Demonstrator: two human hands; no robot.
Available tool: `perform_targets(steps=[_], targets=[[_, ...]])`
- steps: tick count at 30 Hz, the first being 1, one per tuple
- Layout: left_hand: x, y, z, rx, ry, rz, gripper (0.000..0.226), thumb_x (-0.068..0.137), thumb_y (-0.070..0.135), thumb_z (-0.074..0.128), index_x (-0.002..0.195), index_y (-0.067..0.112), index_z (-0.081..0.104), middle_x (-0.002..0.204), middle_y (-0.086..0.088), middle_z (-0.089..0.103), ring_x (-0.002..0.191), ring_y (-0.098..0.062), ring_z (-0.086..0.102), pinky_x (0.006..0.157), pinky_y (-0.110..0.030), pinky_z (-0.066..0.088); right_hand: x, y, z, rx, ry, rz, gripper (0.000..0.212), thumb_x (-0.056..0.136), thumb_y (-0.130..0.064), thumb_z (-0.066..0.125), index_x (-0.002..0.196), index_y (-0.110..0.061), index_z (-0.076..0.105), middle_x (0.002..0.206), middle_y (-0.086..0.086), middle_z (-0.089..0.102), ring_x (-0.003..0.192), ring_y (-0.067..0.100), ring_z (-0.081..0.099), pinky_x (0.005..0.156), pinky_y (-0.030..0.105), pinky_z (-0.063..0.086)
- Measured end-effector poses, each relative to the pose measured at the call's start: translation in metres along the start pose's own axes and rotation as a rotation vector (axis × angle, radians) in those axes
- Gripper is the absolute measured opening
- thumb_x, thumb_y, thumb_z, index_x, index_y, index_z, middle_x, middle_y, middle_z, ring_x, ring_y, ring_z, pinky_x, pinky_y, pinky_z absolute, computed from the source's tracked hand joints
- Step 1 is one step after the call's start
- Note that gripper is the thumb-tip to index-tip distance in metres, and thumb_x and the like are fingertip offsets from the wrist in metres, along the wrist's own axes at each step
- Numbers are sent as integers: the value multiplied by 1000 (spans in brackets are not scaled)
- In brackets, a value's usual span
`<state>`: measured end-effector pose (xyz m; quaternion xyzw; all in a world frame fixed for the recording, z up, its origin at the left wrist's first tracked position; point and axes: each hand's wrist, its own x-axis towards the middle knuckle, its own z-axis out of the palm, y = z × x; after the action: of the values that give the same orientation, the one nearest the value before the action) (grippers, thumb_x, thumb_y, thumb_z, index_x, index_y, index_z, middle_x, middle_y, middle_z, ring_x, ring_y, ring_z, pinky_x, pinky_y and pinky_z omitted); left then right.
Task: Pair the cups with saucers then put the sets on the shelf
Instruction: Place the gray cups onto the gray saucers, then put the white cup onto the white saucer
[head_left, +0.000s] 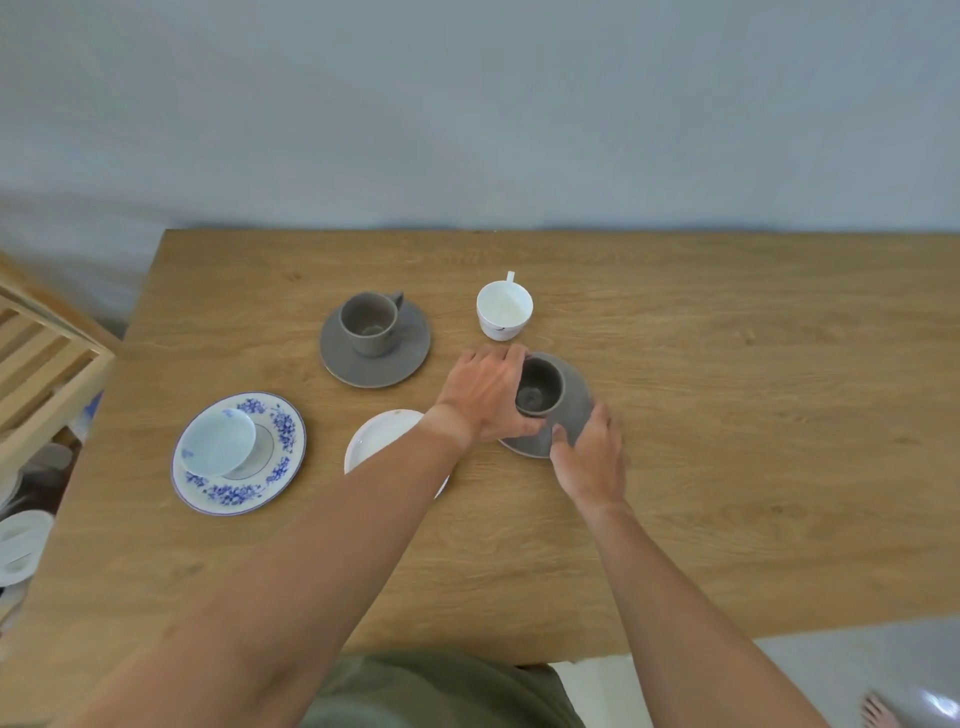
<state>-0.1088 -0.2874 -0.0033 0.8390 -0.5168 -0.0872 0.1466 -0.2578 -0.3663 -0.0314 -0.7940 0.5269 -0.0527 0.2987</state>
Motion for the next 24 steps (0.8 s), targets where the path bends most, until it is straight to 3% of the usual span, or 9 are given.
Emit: perform_targets(steps=[3, 7, 13, 17, 20, 24], targets=[[7, 7, 6, 31, -13, 17, 82, 70, 66, 67, 130, 12, 53, 122, -6, 68, 113, -29, 62, 100, -41, 46, 4, 5, -1, 16, 9, -17, 50, 96, -22, 58, 143, -12, 43, 135, 9, 54, 125, 31, 54, 103, 45, 45], [12, 7, 12, 32, -15, 18, 83, 70, 64, 69, 133, 14, 51, 126, -6, 67, 115, -29, 62, 98, -41, 47, 16, 15, -8, 75, 53, -51, 21, 100, -13, 46, 117, -13, 58, 113, 5, 62, 106, 26, 58, 90, 43, 49], [-6, -1, 15, -99, 24, -123, 100, 60, 77, 73, 138, 19, 47, 132, -3, 61, 122, -26, 56, 102, -41, 44, 61, -8, -40, 160, 129, -30, 22, 103, -24, 46, 114, -13, 60, 110, 8, 62, 102, 26, 60, 90, 42, 49], [-47, -18, 18, -115, 118, -249, 100, 61, 83, 67, 137, 19, 52, 131, -3, 57, 121, -25, 52, 99, -38, 41, 89, -61, -48, 186, 48, -106, 44, 94, -45, 55, 125, -14, 57, 127, 11, 58, 115, 30, 58, 98, 41, 46], [-82, -37, 21, -53, 184, -314, 101, 60, 84, 63, 134, 15, 57, 135, -7, 56, 125, -29, 52, 103, -42, 42, 94, -106, -37, 59, -113, -155, 75, 83, -58, 66, 142, -17, 44, 145, 9, 44, 139, 29, 39, 110, 46, 34], [-124, -59, 19, -9, 173, -463, 108, 56, 84, 61, 133, 9, 58, 142, -13, 55, 129, -35, 53, 105, -46, 43, 98, -142, -11, -137, -205, -214, 86, 72, -48, 79, 142, -18, 39, 142, 12, 44, 137, 34, 38, 107, 47, 36]])
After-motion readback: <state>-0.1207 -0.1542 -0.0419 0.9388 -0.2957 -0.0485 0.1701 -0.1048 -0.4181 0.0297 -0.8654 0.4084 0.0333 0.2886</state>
